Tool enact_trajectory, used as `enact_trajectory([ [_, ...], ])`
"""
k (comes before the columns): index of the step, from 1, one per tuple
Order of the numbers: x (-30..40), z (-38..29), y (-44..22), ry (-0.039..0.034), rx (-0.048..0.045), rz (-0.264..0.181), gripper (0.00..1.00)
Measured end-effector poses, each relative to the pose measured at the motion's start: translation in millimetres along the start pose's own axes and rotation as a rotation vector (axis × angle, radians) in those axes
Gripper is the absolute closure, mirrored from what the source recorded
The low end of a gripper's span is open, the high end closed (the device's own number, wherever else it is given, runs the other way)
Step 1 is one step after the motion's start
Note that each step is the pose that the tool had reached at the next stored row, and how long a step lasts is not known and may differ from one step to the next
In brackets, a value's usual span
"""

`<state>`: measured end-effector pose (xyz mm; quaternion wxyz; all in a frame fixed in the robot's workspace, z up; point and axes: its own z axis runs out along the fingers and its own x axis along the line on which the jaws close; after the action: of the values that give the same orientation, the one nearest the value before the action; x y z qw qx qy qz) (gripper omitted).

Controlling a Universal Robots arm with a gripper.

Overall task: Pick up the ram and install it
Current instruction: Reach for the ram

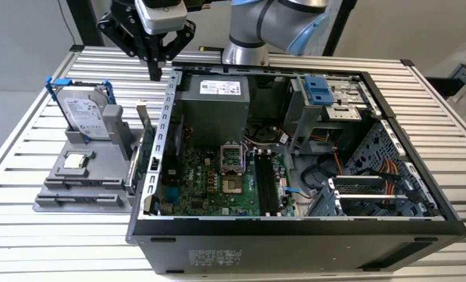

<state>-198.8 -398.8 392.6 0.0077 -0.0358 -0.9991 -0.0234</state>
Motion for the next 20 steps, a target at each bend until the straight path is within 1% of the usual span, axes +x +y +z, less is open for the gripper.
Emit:
enact_trajectory([
  [20,20.1,0.2,-1.5,0.0046,0.0004,0.0,1.0],
])
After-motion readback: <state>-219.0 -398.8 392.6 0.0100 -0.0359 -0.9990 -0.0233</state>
